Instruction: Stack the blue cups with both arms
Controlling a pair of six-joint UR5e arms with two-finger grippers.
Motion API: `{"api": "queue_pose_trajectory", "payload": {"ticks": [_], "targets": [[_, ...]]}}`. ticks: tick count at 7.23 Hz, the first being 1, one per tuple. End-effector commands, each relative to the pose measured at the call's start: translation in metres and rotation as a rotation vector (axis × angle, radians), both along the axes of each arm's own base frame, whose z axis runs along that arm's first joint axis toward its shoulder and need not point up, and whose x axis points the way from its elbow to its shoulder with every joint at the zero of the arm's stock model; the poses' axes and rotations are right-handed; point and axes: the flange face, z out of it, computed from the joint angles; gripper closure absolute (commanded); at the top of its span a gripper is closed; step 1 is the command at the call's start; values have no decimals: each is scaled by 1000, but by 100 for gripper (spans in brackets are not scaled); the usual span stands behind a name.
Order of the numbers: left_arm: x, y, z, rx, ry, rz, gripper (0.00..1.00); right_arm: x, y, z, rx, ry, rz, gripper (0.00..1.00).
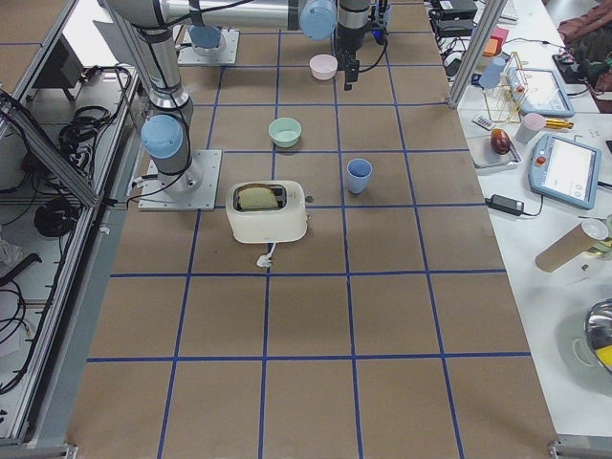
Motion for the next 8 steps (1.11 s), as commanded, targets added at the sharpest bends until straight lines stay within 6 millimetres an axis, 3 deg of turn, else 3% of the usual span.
{"api": "queue_pose_trajectory", "payload": {"ticks": [1, 2, 3, 5, 6, 7, 8], "targets": [[-85, 17, 39, -2, 9, 31, 100, -3, -1, 1, -1, 1, -2, 0], [-145, 25, 50, -19, 9, 10, 100, -15, -6, 7, -15, 11, -8, 0], [-212, 39, 54, -32, 31, 65, 100, -50, -14, 7, -7, -1, -66, 0], [-323, 70, 39, -40, 61, 153, 100, -148, -37, -23, 47, -1, -88, 0], [-367, 80, 34, -90, 97, 151, 100, -183, -36, -29, 55, -6, -50, 0], [-406, 99, 29, -88, 100, 90, 100, -205, -47, -48, 76, -16, -57, 0], [-425, 109, 13, -69, 84, 50, 100, -217, -62, -72, 74, -19, -68, 0]]}}
